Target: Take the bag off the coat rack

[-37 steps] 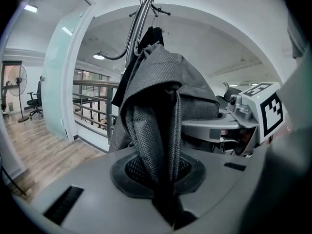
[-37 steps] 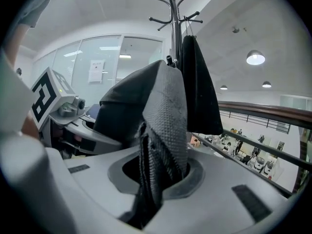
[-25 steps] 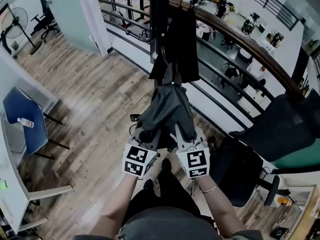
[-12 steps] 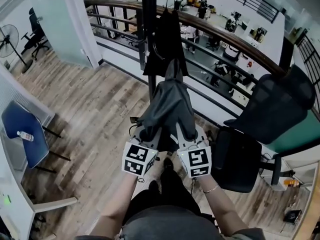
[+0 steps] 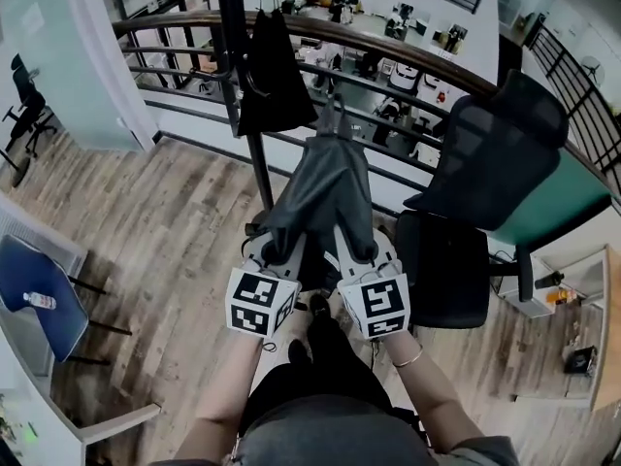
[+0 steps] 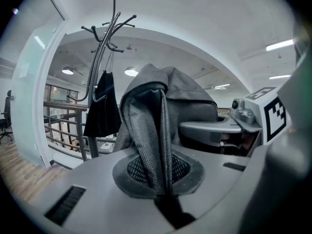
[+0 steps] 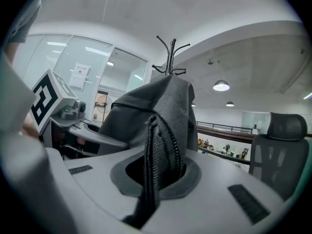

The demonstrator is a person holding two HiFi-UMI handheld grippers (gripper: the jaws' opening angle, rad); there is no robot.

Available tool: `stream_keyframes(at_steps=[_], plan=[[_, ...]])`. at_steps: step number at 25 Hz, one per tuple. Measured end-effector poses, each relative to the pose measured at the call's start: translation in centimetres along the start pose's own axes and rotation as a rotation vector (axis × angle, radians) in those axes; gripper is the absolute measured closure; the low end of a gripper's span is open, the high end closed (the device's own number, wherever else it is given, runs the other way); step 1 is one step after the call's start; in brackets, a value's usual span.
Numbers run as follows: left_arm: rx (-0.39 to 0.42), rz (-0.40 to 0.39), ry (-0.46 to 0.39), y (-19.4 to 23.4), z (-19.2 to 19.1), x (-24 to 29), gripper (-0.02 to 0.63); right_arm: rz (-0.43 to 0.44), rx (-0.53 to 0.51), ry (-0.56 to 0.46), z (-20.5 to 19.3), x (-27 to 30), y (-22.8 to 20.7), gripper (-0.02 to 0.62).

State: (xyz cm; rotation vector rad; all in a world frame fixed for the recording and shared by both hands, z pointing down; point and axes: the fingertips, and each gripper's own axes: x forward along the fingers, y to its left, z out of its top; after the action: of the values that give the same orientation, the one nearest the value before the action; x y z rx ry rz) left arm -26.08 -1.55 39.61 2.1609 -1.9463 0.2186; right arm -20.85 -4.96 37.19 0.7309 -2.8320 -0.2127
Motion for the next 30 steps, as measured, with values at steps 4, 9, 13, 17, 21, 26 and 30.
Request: stream_keyframes(at_steps=[4,9,13,17,21,26,30], plan=[[0.024,-0.064,-0.003,-2.8,0.8,0.6,0.568,-0.074,0.002,0.008,-0.2,-2.7,-1.8,0.584],[0.055,-0.157,-0.022,-6.3,2.6,1.7,0.568,-0.160,0.003,0.015,0.6,-5.9,-4.3,0.584],[0.077,-0.231,-0.047,-9.5,4.5,2.8,0.568,-0.241,-0.005,0.032,1.0,-8.9,-7.0,0.584],[0.107,-0.311,-0.067,-13.5,6.0,4.3,0.569,-0.321,-0.003,0.022,1.3,-12.3,-9.8,0.584],[0.125,-0.386,-0.078,-17.7,7.0,5.7,0.568,-0.387,0.000,0.034,1.1,-15.9,-12.4,0.584],[0.128,-0.457,-0.078,-23.2,7.9,8.0,0.569,-0.445,-0.009,0.046,0.5,-20.2,-16.5,0.584],[0.132,-0.511,-0.069,-27.8,8.2,9.9,0.569,-0.484,0.016,0.054,-0.8,-23.7,-19.8,0.584]])
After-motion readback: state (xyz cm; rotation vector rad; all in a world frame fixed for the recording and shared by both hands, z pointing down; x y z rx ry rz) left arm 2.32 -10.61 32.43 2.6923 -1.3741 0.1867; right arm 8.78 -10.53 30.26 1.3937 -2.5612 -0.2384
